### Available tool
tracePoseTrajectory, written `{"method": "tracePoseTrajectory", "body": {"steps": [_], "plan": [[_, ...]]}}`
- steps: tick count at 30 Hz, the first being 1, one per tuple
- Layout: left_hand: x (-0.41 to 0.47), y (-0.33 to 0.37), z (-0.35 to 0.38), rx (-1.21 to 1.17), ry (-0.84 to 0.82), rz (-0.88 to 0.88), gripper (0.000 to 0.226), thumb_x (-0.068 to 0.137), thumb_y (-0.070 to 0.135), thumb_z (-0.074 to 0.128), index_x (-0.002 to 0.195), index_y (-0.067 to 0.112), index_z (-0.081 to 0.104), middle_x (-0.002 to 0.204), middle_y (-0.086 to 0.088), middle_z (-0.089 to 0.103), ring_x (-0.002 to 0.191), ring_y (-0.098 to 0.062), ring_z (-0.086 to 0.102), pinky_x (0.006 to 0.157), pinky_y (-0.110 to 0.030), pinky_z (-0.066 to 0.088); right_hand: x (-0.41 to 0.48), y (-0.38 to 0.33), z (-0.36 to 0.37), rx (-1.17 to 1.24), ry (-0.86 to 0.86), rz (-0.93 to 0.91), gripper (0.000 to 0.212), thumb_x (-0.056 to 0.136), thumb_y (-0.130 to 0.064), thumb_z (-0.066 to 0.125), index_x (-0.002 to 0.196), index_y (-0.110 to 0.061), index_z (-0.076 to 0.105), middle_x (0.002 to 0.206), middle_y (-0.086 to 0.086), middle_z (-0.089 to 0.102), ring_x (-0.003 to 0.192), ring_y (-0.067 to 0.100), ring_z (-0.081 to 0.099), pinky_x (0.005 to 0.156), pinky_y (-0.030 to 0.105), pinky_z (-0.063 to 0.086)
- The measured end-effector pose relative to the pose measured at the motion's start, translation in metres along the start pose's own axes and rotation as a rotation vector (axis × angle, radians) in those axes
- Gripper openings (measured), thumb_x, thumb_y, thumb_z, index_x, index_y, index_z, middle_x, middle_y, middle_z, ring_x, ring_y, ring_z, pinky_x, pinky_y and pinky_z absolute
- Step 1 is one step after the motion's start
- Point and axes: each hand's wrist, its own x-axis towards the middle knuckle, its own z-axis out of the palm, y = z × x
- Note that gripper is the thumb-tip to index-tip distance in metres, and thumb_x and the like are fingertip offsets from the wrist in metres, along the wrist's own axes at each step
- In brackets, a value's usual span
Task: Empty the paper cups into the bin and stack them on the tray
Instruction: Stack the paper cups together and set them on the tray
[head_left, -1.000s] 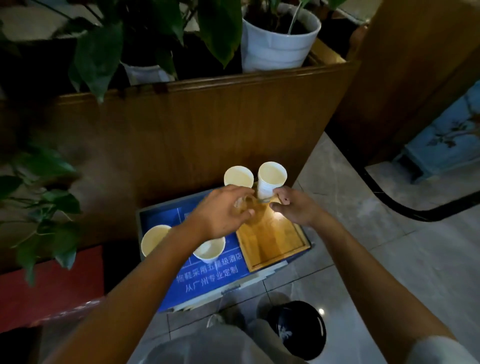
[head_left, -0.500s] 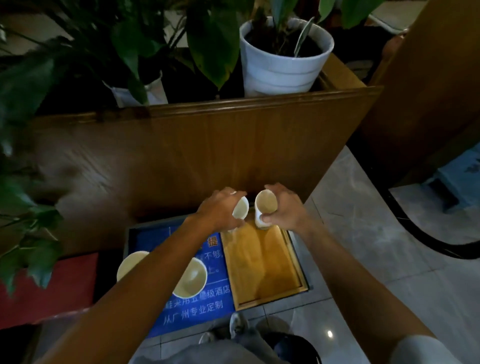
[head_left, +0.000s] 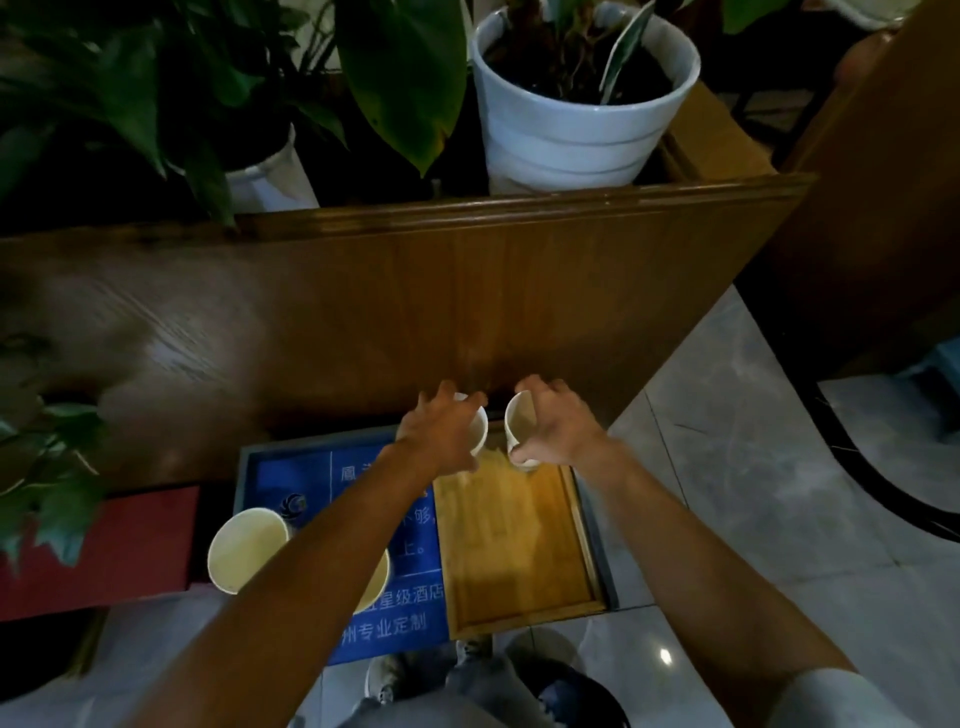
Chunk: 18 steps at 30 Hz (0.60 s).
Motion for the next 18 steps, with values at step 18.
{"method": "tracePoseTrajectory", "body": {"steps": [18], "plan": [[-0.097,-0.072,-0.052,-0.276,0.274,0.032,0.072,0.055,0.059,0.079,0.114,0.044,0.041,0.122,-0.002,0.048,0.107,-0.027,0.055,0.079,-0.037,0.045,-0.047,-0.051,-0.024,0.155,0.177,-0.023,0.088,0.049,-0.043,0.088,0.126,-0.029,0.048,0.115,0.002,0.058,0.105,0.025,0.056,0.080,0.033,0.044]]}}
